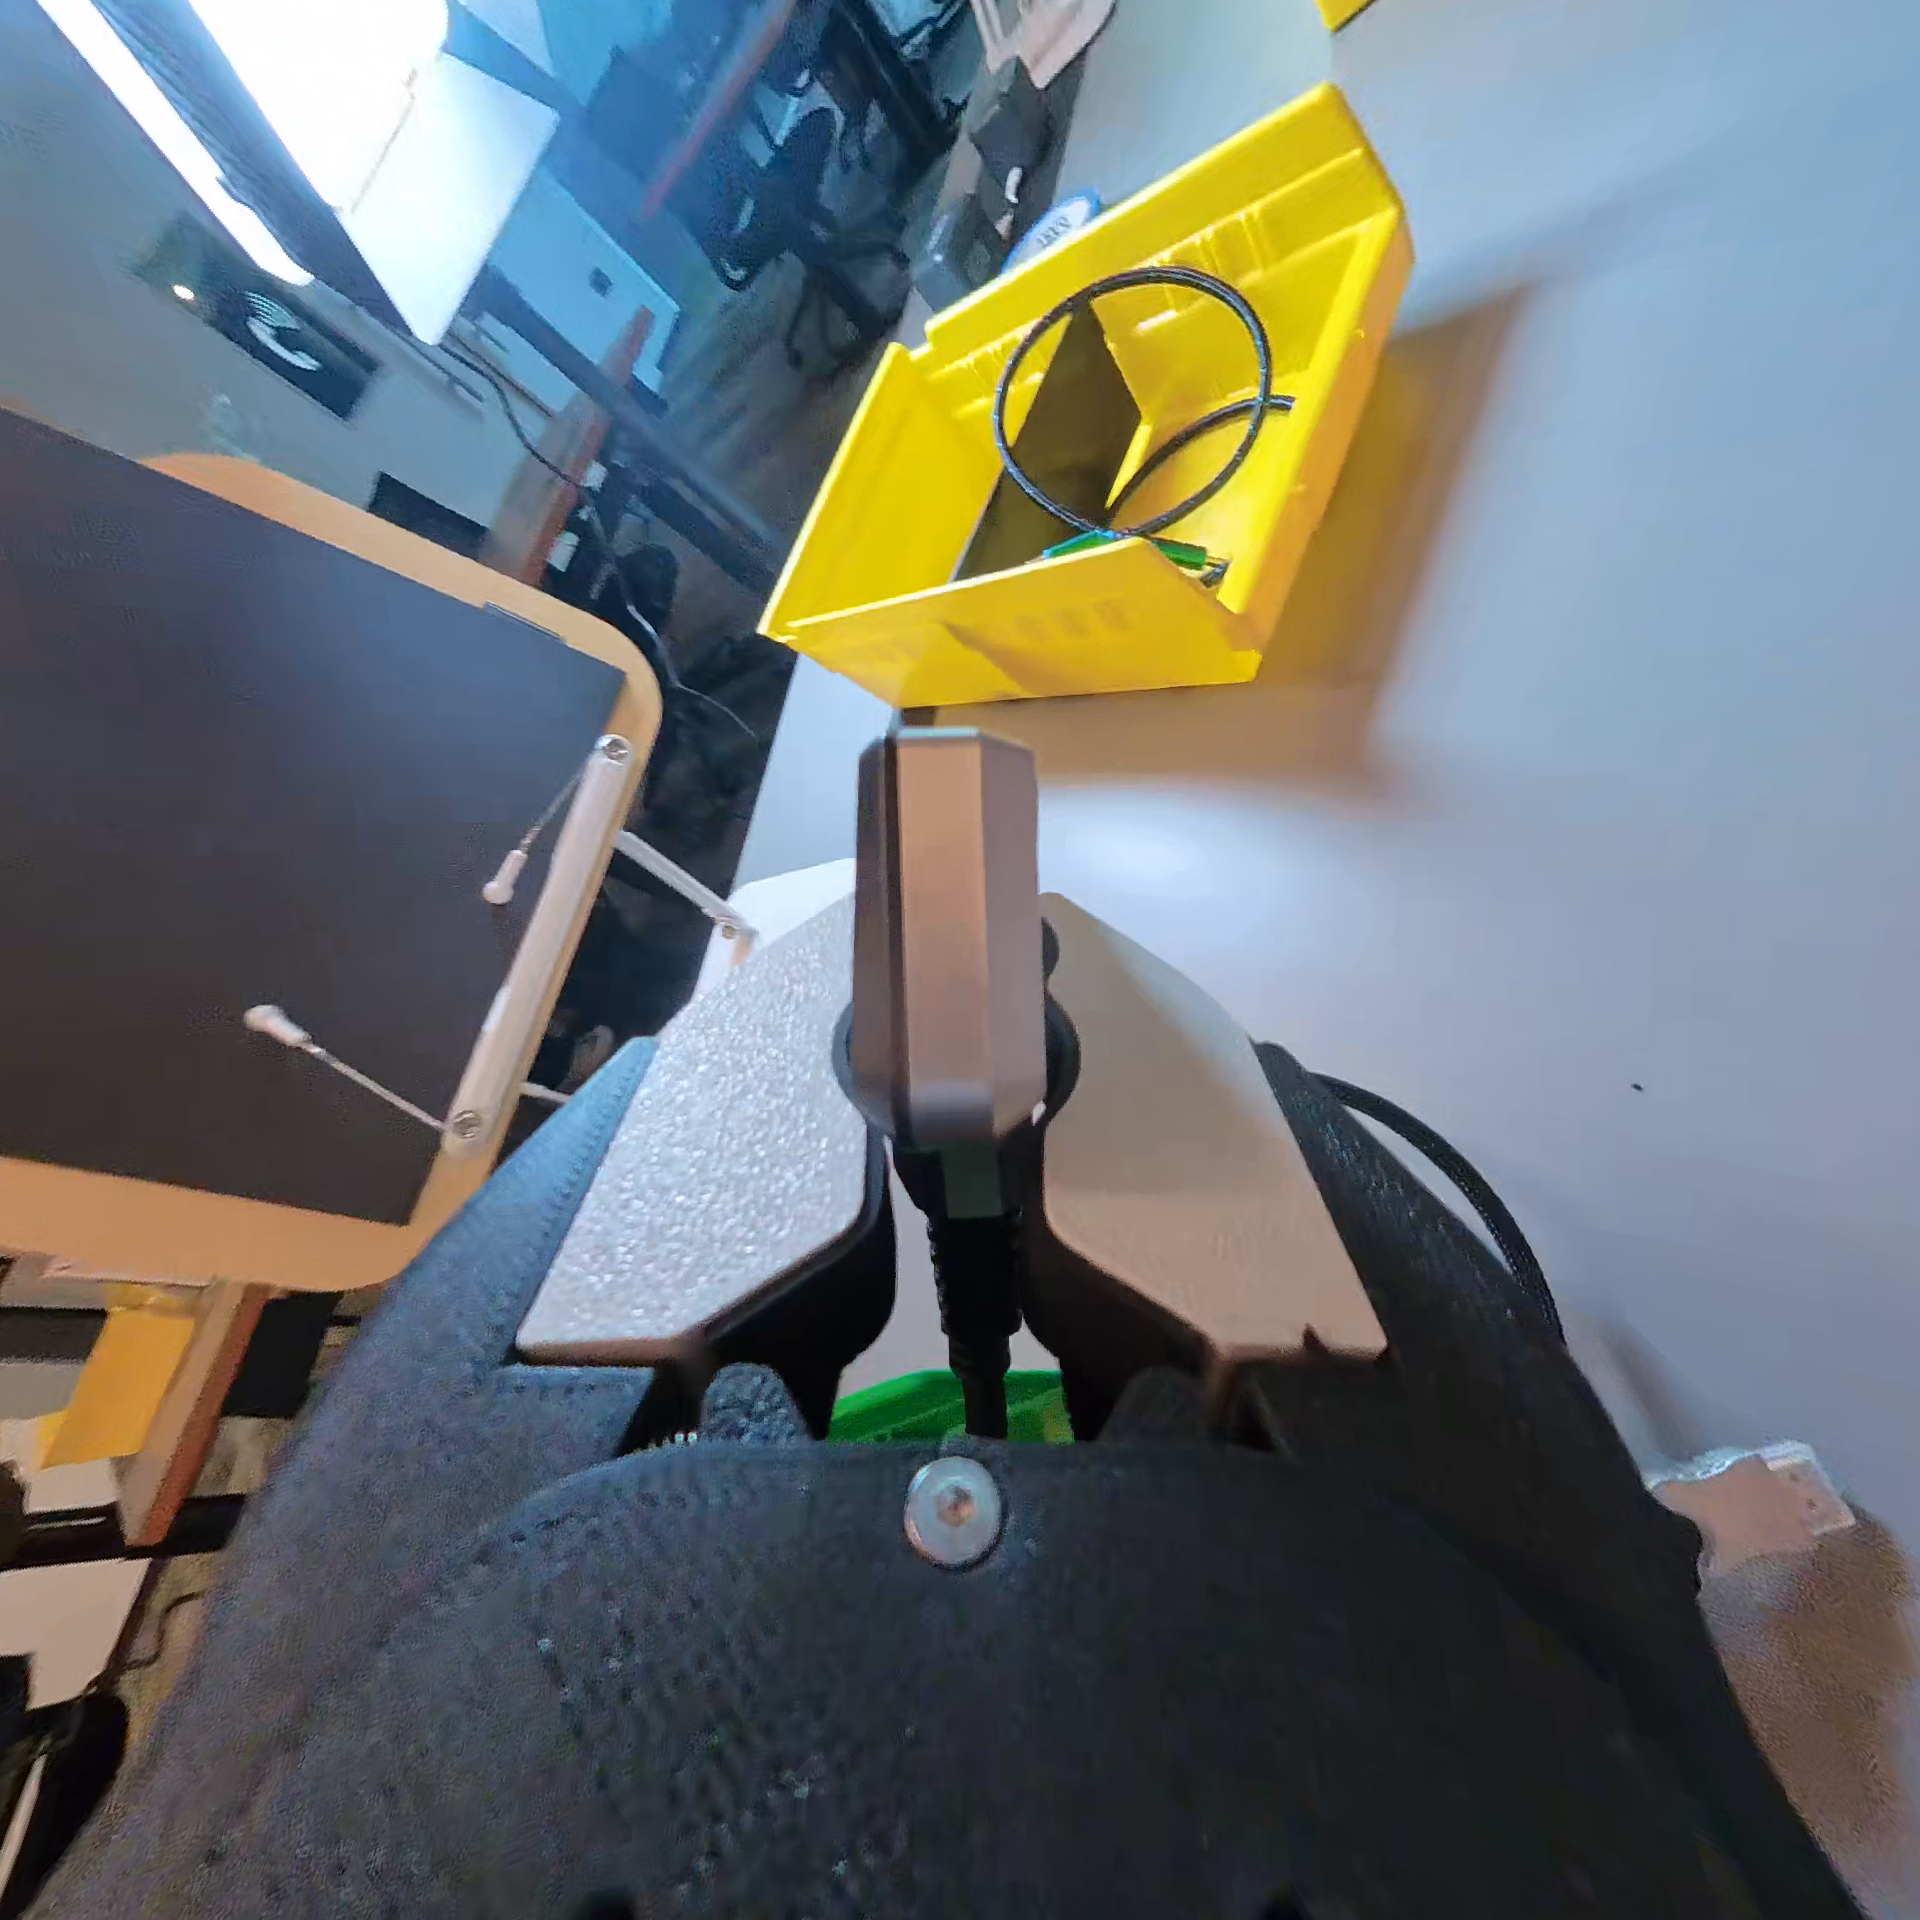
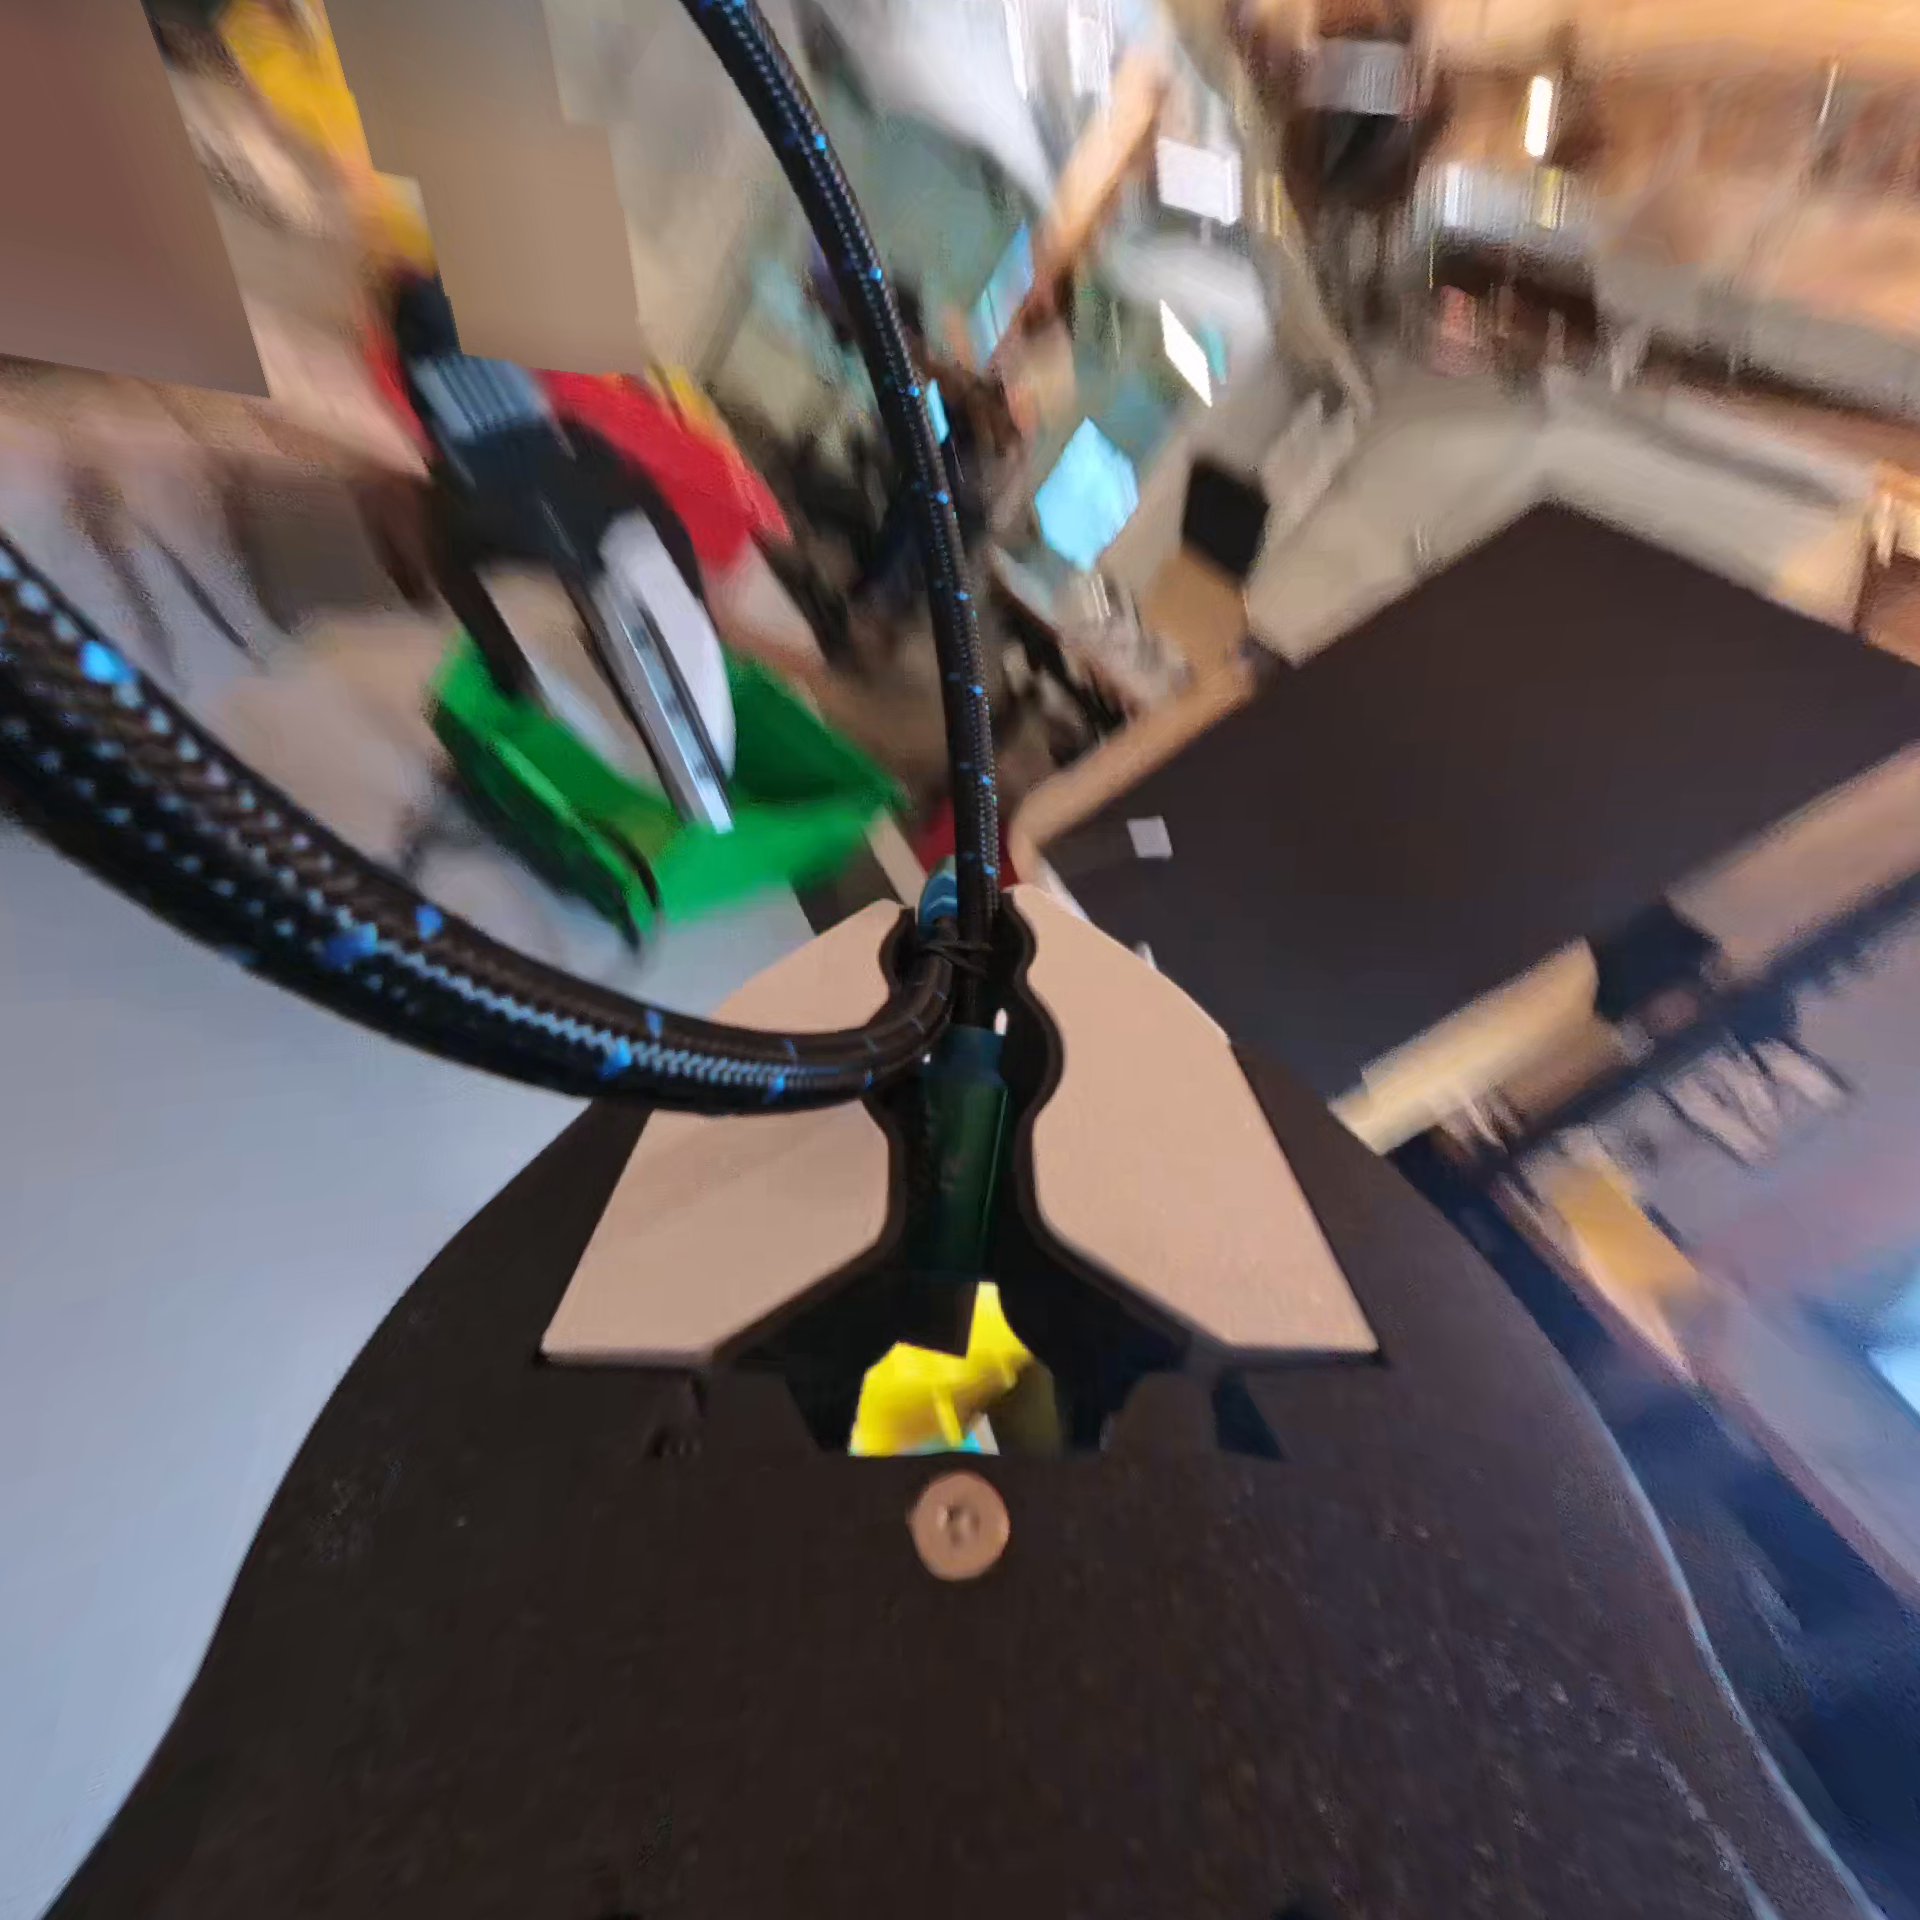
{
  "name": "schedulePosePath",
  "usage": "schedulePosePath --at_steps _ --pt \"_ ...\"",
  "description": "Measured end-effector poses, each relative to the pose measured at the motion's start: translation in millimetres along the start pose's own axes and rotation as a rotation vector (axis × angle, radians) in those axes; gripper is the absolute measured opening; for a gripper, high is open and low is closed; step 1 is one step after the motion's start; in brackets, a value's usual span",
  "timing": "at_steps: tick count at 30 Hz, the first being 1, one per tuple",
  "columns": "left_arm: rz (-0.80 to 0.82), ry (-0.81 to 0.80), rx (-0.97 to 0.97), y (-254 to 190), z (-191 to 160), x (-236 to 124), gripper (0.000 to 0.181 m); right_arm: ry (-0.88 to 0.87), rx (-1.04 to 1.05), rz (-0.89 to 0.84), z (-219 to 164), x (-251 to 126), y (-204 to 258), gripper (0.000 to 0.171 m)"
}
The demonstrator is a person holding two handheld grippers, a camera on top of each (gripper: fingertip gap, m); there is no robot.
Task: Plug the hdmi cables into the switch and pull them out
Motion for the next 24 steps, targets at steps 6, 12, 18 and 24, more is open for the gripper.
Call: schedulePosePath --at_steps 6,12,18,24 --pt "0.122 -0.051 -0.019 24.1 14.5 -26.8 0.024 0.911 -0.068 -0.449 -175.1 -24.4 -84.2 0.014" --pt "0.13 -0.053 -0.027 26.0 15.3 -27.7 0.023 1.234 -0.01 -0.399 -249.8 -32.1 -71.8 0.067" --pt "0.119 -0.052 -0.048 23.9 13.5 -21.9 0.023 0.991 0.188 -0.147 -195.2 -19.5 -27.9 0.078" --pt "0.072 -0.039 -0.037 12.6 14.2 -8.8 0.023 0.901 0.182 -0.046 -176.1 -0.1 -6.6 0.056"
Point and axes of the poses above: each gripper's, where its closed fingertips meet, x out along the fingers, z out of its top, y = z × x across the jaws, the point moved 1 cm from there along -x, back along the fingers, and after that the axes turned 14 degrees about x, right-handed, at the moved point
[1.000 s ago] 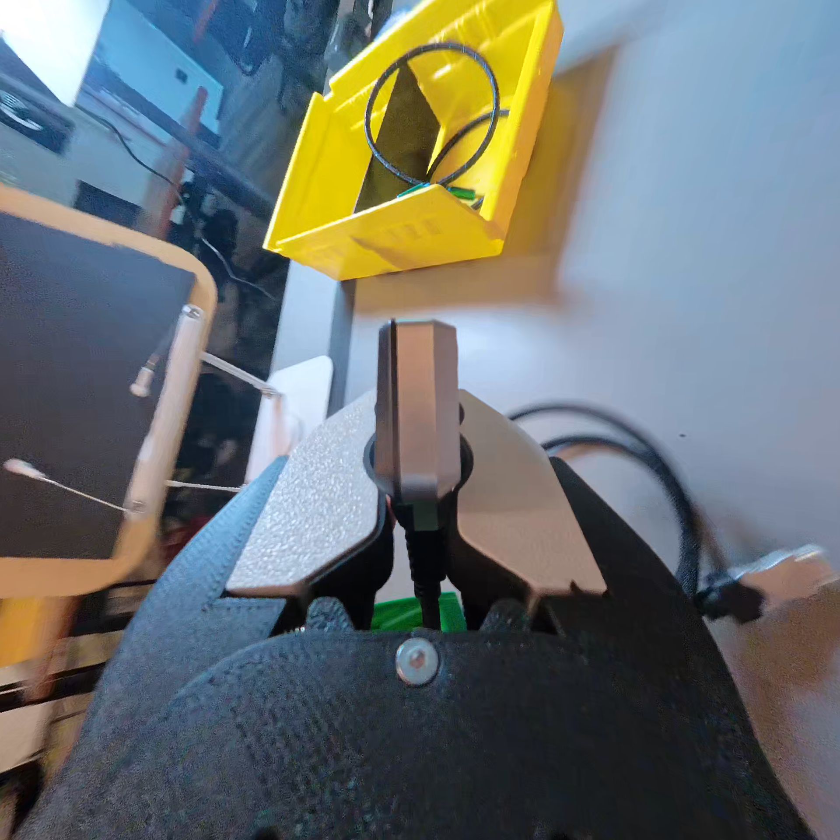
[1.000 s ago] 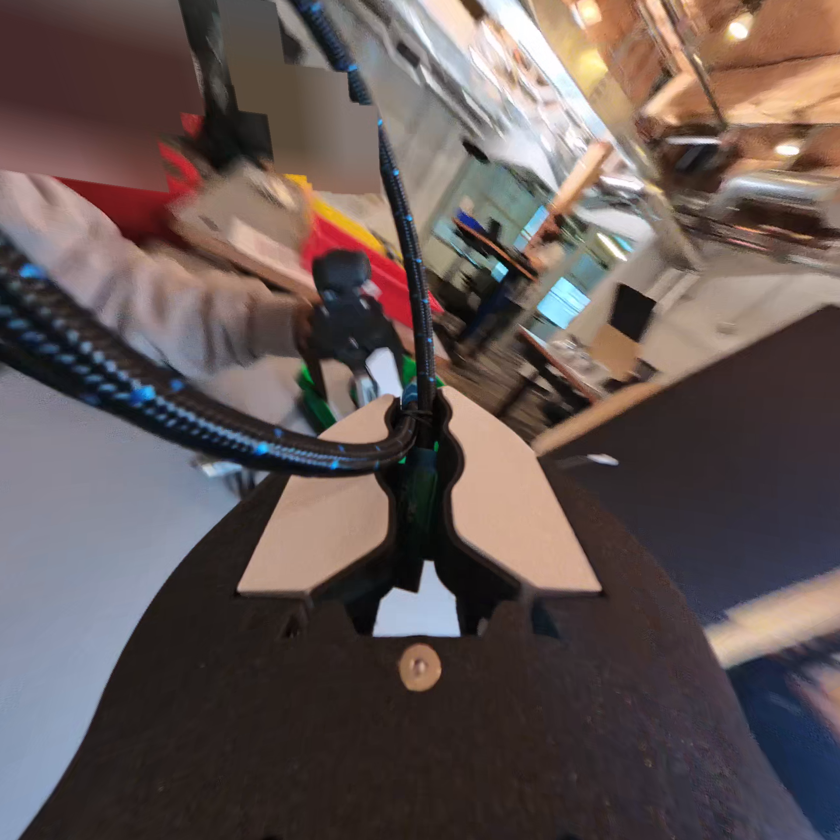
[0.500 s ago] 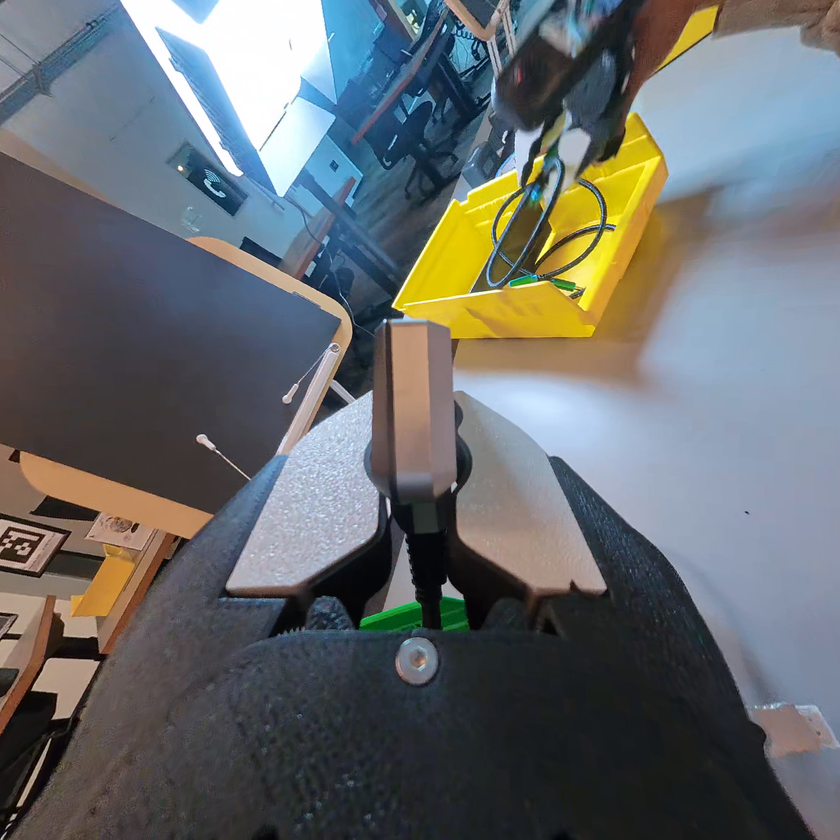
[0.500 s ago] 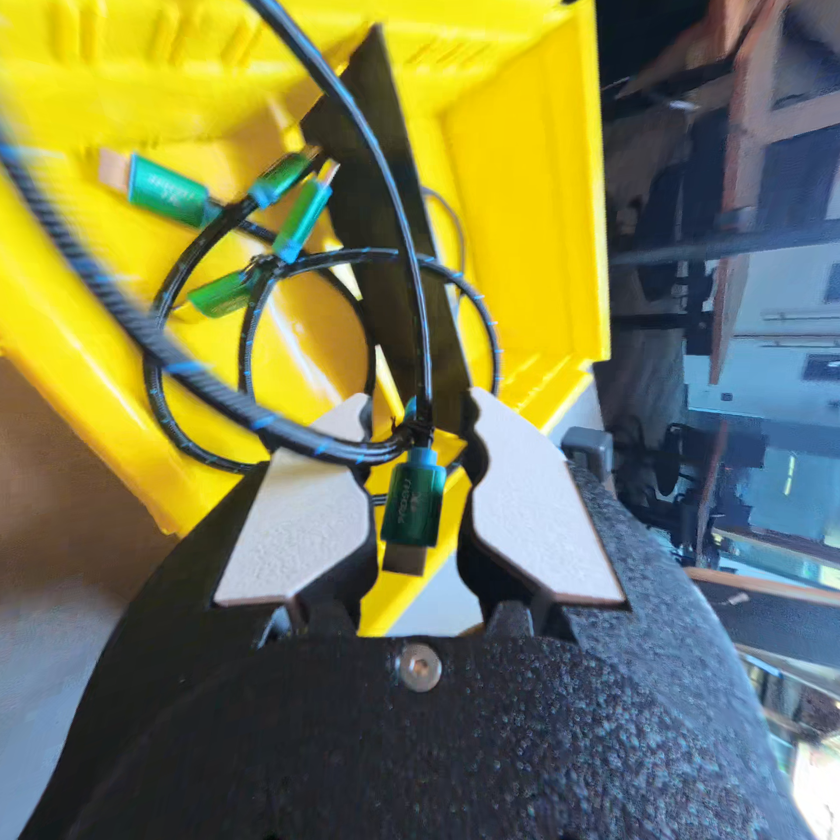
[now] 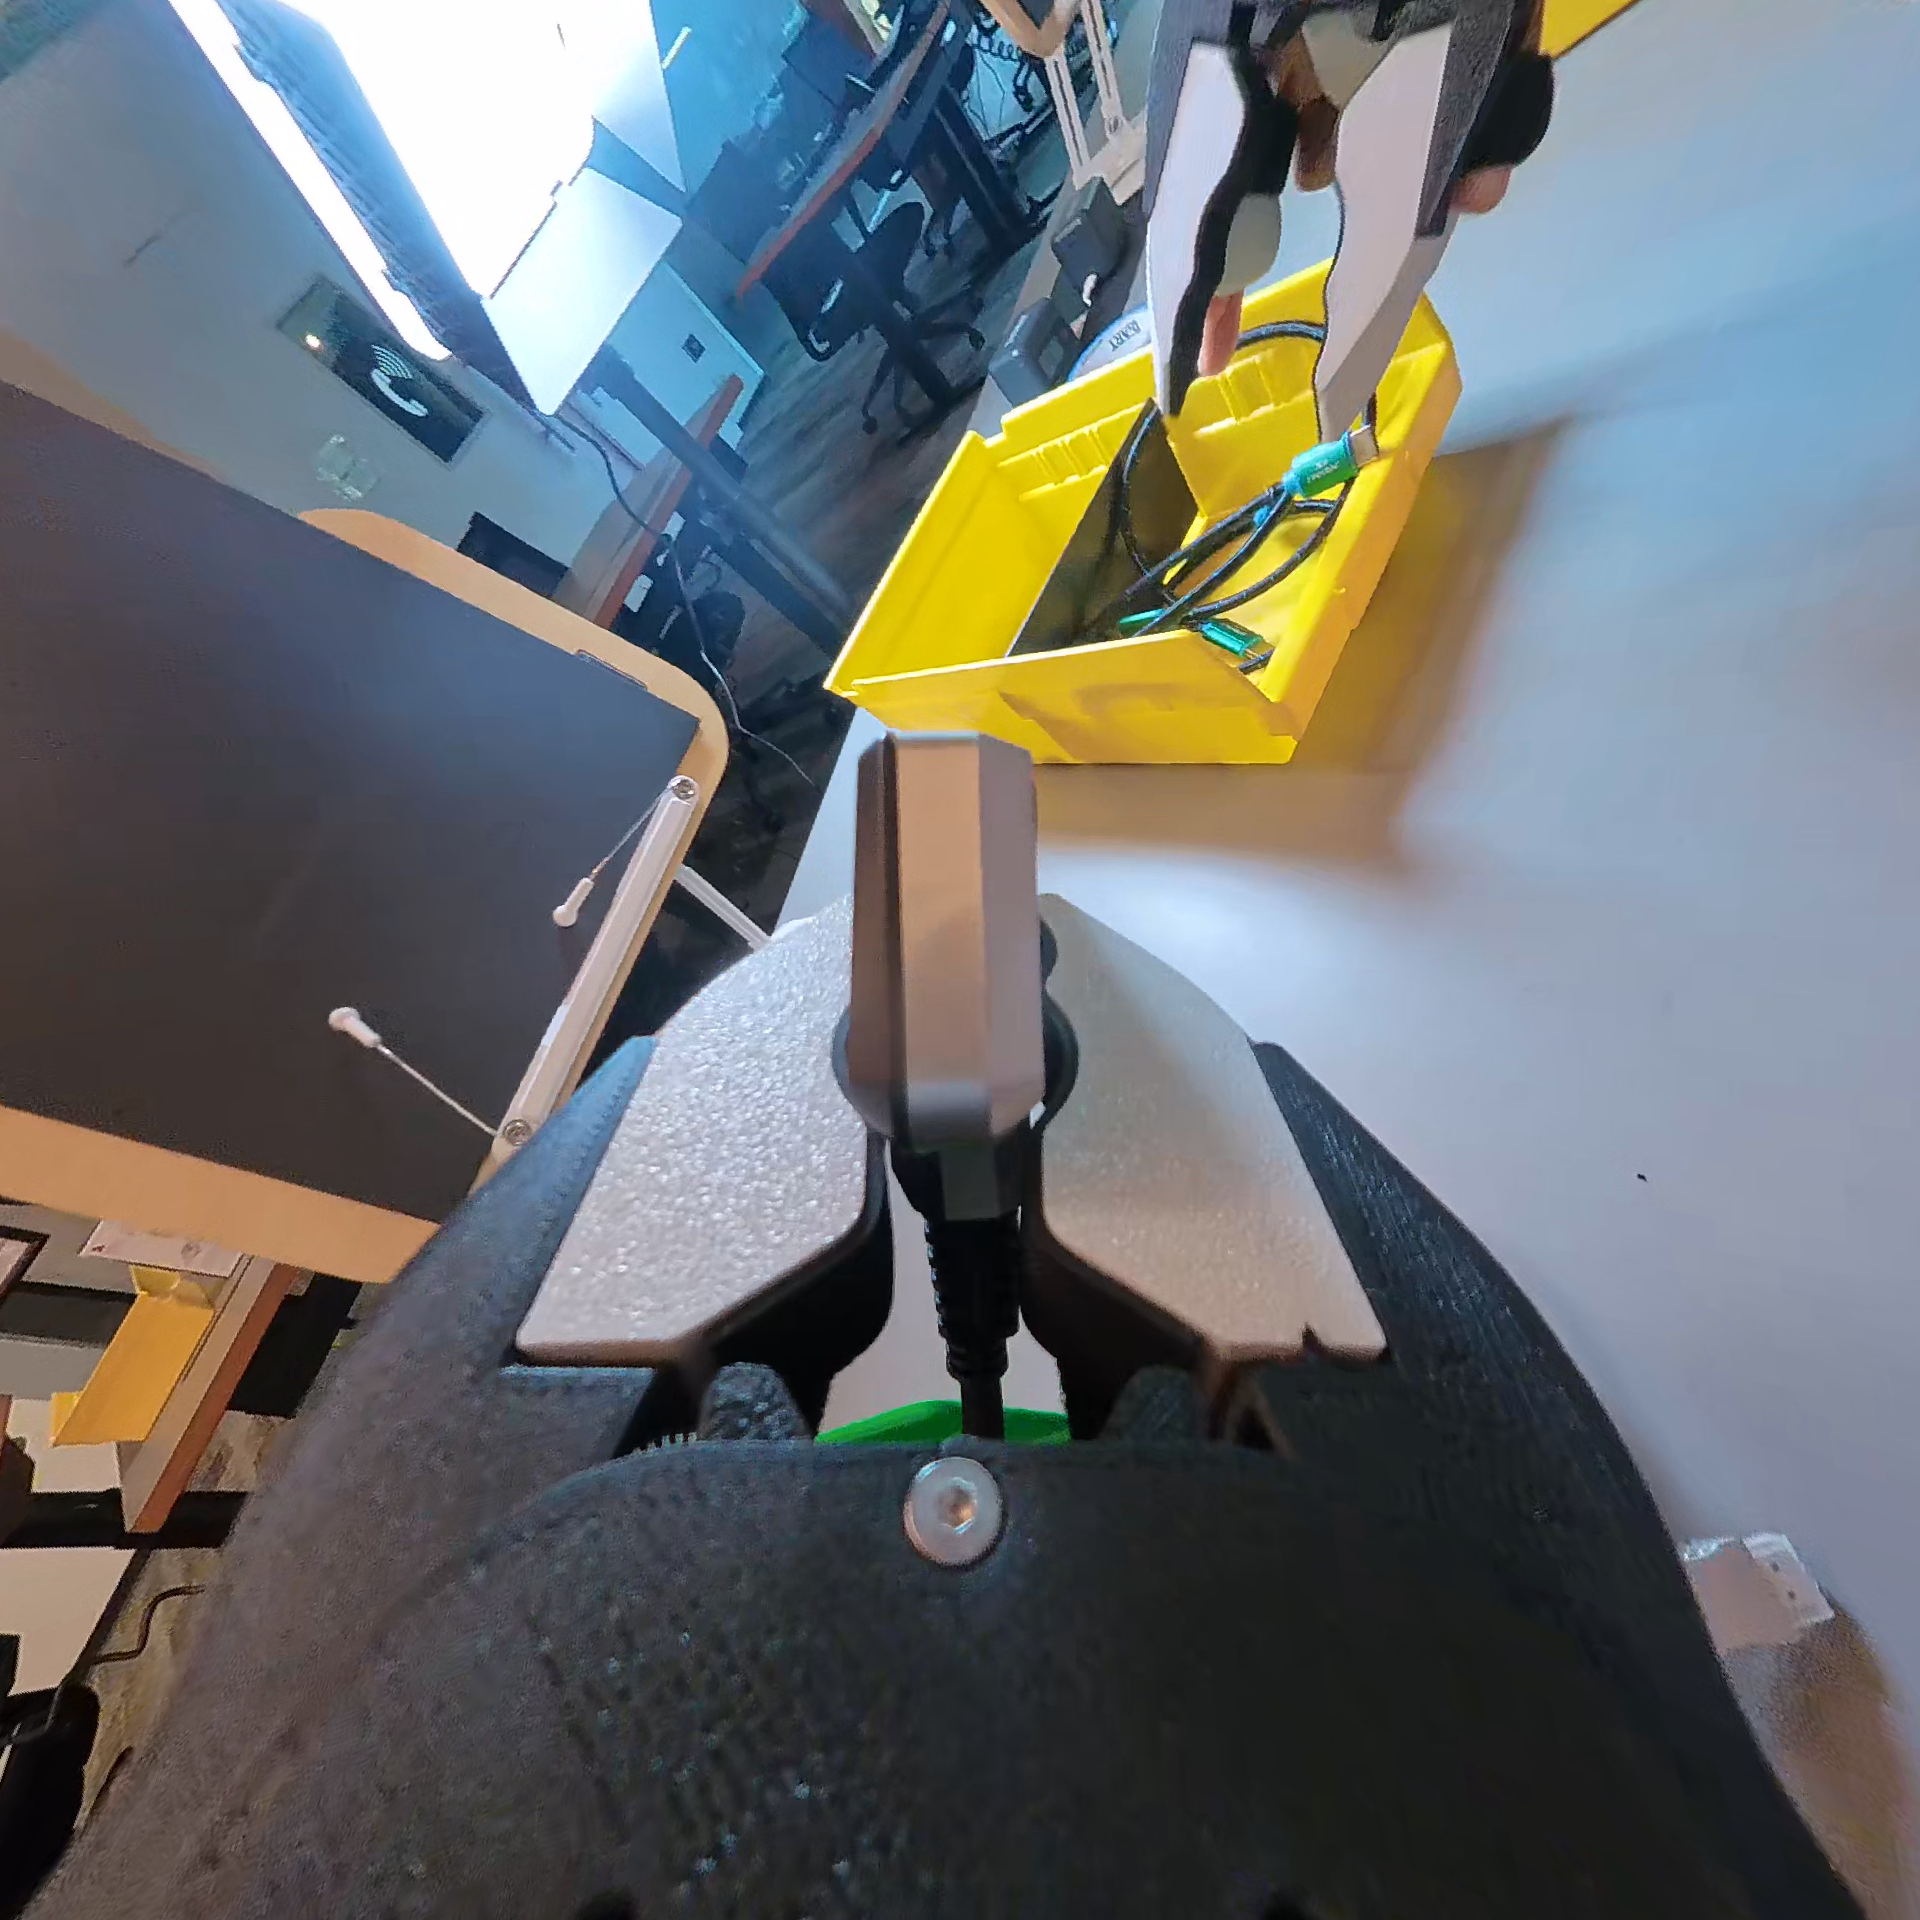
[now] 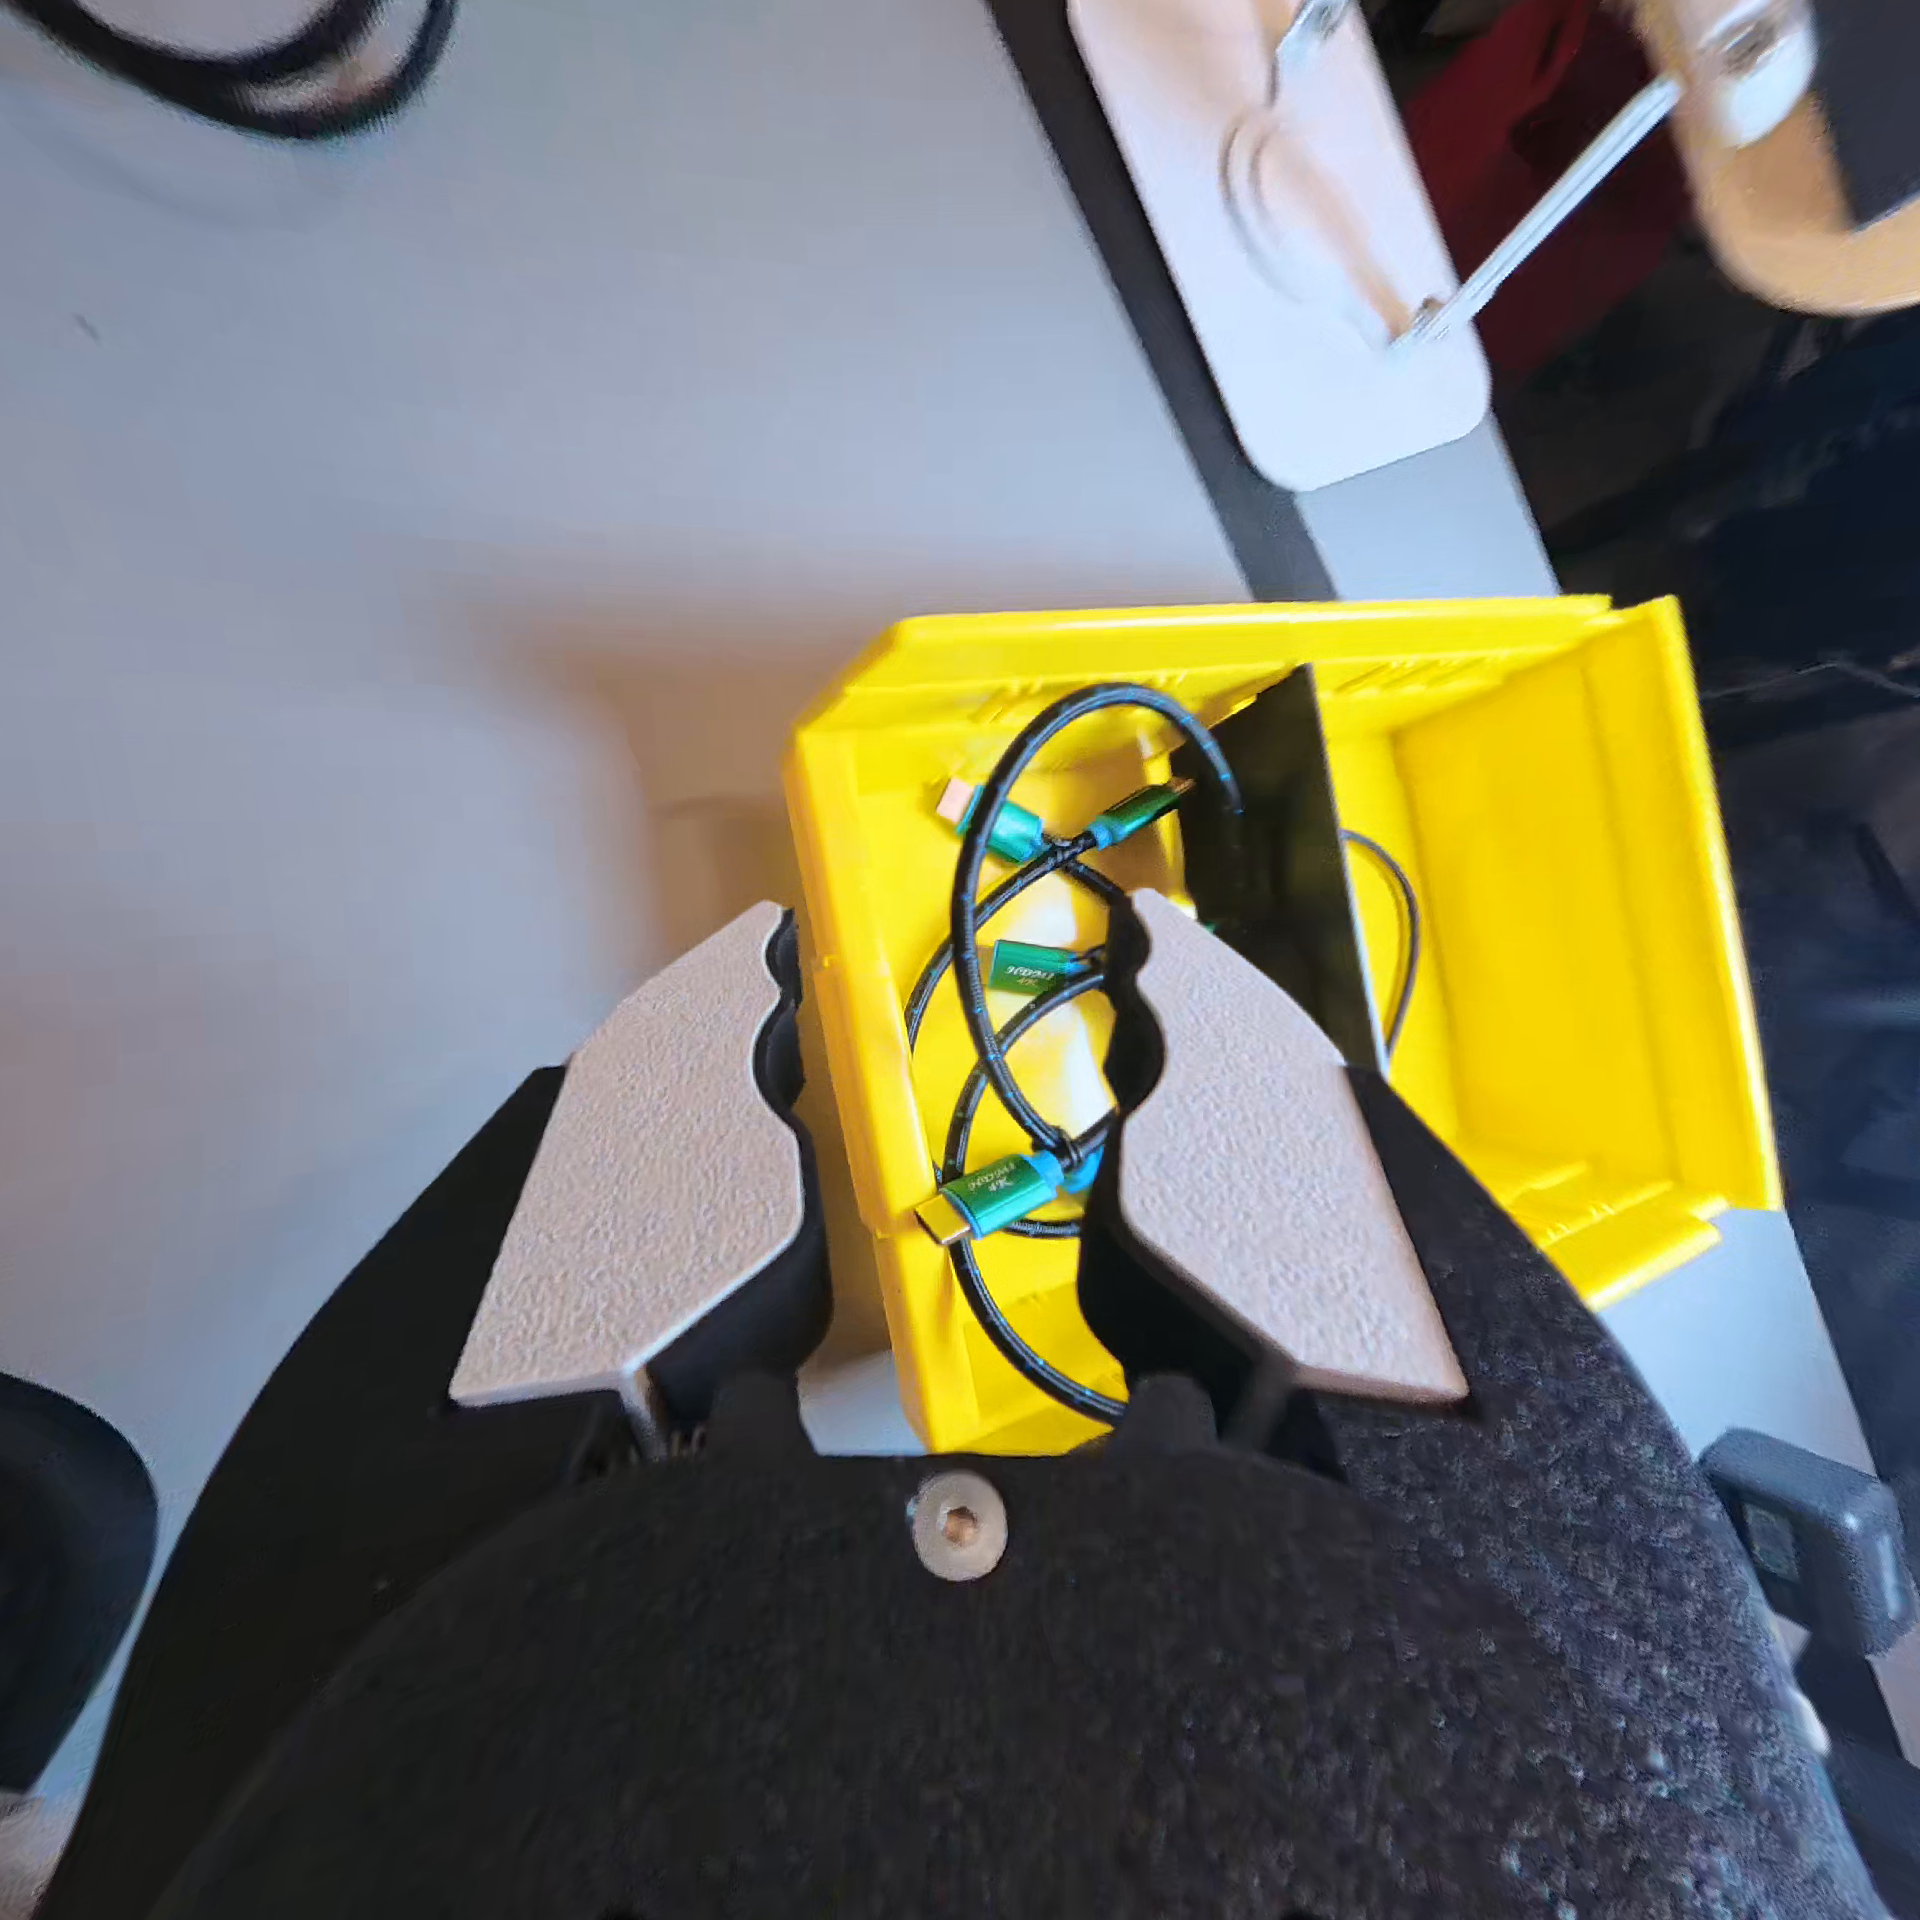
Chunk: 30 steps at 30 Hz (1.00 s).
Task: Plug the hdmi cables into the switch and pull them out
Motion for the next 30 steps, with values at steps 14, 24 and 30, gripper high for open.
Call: schedulePosePath --at_steps 14,24,30 --pt "-0.047 -0.05 -0.011 -9.5 11.0 5.1 0.023 0.014 0.009 -0.086 3.4 53.2 -10.4 0.03" --pt "-0.158 -0.208 0.001 -38.5 54.2 12.7 0.023 -0.62 -0.271 0.227 128.3 -42.4 127.0 0.045" --pt "-0.199 -0.187 0.094 -56.0 69.8 15.4 0.023 -0.622 -0.429 0.204 132.3 -42.7 155.2 0.02"
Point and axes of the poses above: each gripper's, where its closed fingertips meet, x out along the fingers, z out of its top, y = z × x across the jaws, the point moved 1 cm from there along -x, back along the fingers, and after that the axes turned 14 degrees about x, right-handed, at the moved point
